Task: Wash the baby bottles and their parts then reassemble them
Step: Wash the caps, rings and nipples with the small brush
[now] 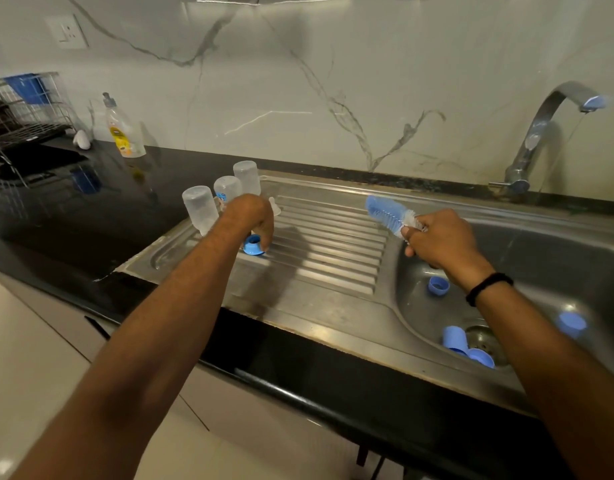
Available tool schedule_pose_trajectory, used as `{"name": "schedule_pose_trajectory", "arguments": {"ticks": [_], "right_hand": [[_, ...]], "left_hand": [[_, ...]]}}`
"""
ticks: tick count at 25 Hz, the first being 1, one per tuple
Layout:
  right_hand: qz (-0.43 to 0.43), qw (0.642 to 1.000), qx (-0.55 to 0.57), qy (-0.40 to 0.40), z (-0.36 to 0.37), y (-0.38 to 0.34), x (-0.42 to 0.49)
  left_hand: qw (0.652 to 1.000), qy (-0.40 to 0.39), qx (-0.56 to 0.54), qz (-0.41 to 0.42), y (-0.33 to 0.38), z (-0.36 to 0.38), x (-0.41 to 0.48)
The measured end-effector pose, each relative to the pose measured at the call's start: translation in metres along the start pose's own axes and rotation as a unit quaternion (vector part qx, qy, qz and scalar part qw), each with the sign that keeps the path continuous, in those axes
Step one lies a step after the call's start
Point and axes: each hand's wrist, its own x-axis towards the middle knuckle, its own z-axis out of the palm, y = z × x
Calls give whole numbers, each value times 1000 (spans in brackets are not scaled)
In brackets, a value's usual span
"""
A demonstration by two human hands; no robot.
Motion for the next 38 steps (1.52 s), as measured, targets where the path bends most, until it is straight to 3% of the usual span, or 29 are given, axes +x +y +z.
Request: {"name": "schedule_pose_trajectory", "arguments": {"ticks": [4, 9, 23, 31, 35, 38], "right_hand": [[-11, 999, -42, -10, 6, -21, 1], [-16, 1000, -14, -4, 14, -41, -1], [3, 1000, 13, 9, 10, -36, -11], [94, 994, -37, 46, -60, 47, -20], [161, 981, -81, 67, -73, 98, -29], [204, 974, -90, 35, -75, 128, -32]], "left_hand": [[999, 35, -1, 4, 0, 4, -4], [994, 103, 9, 21, 7, 8, -14], [959, 244, -117, 82, 65, 6, -29], [932, 191, -214, 220, 193, 48, -59], [951, 29, -202, 232, 256, 84, -68], [966, -11, -117, 230, 290, 110, -67]]}}
